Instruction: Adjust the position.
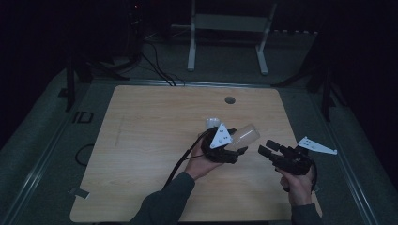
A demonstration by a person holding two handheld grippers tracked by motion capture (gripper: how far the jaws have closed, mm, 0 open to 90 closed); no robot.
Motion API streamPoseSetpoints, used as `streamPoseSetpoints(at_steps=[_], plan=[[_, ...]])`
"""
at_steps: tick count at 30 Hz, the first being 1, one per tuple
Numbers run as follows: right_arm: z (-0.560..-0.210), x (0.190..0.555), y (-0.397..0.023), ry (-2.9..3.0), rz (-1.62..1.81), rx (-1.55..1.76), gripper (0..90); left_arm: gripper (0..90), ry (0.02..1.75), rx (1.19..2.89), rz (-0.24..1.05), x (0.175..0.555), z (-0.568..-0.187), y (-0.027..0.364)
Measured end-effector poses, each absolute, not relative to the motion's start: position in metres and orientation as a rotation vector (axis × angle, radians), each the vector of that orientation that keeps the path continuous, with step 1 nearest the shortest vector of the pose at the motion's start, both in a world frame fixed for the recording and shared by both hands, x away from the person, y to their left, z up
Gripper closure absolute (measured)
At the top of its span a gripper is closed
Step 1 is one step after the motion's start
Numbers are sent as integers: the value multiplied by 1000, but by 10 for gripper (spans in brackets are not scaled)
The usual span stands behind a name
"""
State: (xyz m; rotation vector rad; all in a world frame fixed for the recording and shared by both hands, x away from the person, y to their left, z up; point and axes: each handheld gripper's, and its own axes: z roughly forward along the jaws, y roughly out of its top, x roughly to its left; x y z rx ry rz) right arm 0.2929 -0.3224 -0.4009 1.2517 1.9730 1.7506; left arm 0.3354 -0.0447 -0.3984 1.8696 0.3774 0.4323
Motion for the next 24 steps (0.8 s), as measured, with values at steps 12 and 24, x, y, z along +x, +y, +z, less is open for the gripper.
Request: streamPoseSetpoints(at_steps=[12,24], plan=[[-391,297,-319,2069,1678,1160,422,295,365,1881,411,335,-395,-36],[-378,298,-311,2191,1557,1016,423,295,352,1893,389,333,-395,-29]])
